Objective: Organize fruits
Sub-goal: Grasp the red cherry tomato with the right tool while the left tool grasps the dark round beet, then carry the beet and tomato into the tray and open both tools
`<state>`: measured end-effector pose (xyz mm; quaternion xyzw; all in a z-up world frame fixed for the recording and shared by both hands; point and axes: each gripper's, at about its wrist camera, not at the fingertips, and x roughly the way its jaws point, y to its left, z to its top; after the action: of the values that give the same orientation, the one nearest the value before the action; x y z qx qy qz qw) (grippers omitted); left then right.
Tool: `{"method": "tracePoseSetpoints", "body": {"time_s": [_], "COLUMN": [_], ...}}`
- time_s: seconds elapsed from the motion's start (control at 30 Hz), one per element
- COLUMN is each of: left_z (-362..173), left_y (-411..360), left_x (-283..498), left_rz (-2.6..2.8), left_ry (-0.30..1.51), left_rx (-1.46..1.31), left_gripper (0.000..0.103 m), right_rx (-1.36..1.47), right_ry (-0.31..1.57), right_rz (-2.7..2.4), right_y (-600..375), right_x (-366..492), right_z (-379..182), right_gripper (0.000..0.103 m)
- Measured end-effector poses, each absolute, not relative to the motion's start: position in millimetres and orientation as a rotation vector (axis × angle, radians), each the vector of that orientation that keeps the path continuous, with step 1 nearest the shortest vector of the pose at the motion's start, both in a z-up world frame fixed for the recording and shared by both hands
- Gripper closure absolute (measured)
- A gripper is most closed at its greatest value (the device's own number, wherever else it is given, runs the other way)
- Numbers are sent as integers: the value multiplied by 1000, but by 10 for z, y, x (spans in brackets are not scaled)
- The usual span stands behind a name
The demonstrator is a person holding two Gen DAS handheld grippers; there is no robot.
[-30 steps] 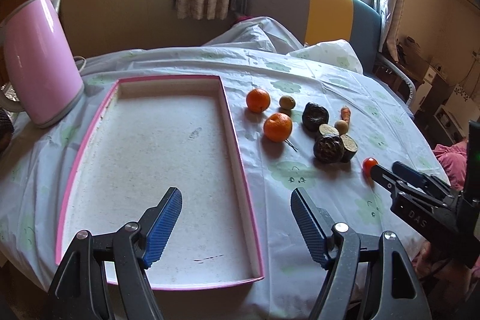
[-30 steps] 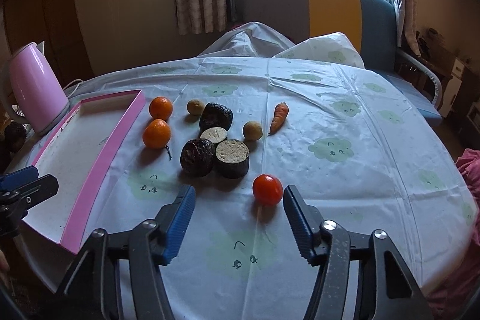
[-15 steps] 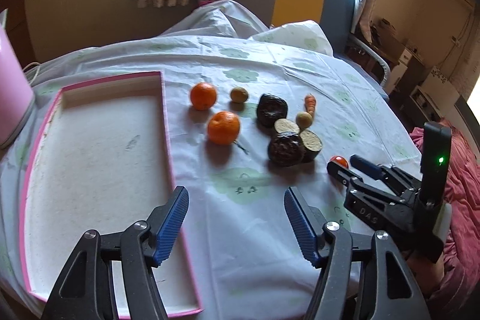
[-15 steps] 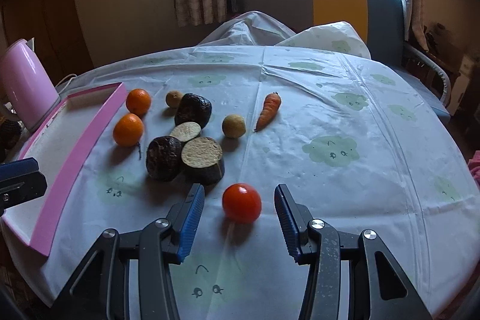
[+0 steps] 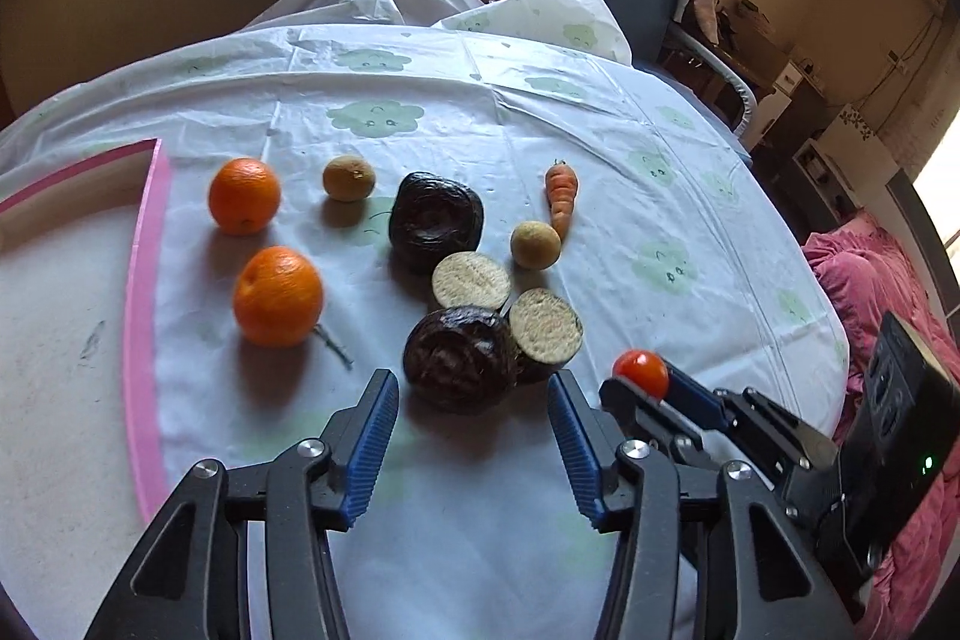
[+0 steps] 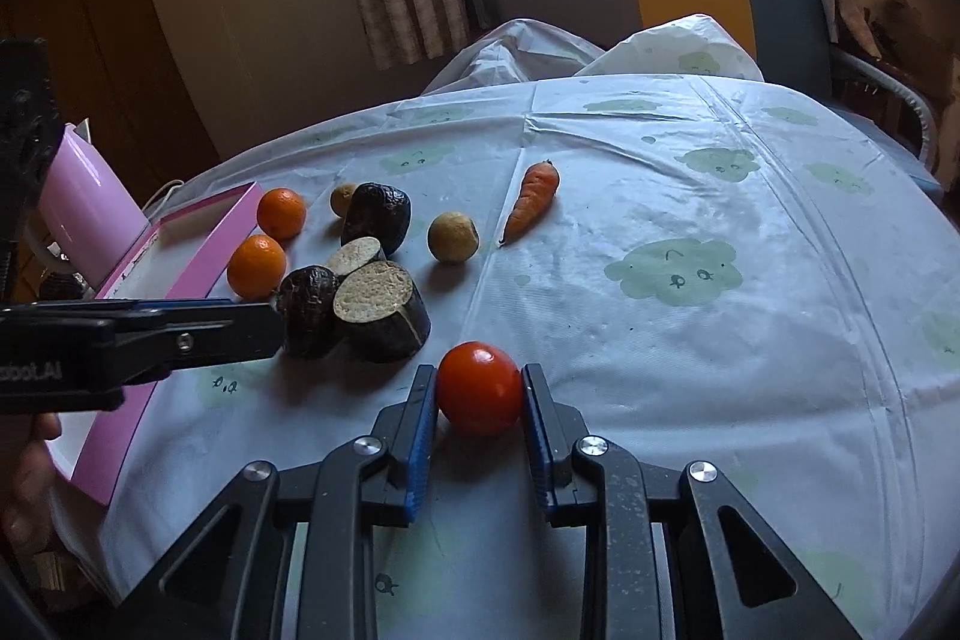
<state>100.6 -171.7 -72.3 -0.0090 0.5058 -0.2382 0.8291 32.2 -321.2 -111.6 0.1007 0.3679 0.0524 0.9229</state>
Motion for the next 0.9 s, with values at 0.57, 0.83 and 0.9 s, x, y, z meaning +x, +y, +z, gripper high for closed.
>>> {"method": "tracePoseSetpoints", "body": {"time_s": [0.57, 0.83, 0.9], "left_z": [-816, -511, -467], "left_y": [-1790, -1218, -990], "left_x": [1000, 743, 721], "left_rz": [-516, -442, -406], "left_ry": [1056, 951, 940], "left_rx": [-19, -3, -27], "left_gripper": [57, 57, 57], "right_rx": [196, 239, 241], "right_ry": [776, 804, 809], "right_rz": [138, 72, 58], "right_y": [-3232, -3222, -3189], "right_x": [339, 318, 298], "right_z": [-1123, -1051, -1025], "right_gripper": [75, 76, 76]}}
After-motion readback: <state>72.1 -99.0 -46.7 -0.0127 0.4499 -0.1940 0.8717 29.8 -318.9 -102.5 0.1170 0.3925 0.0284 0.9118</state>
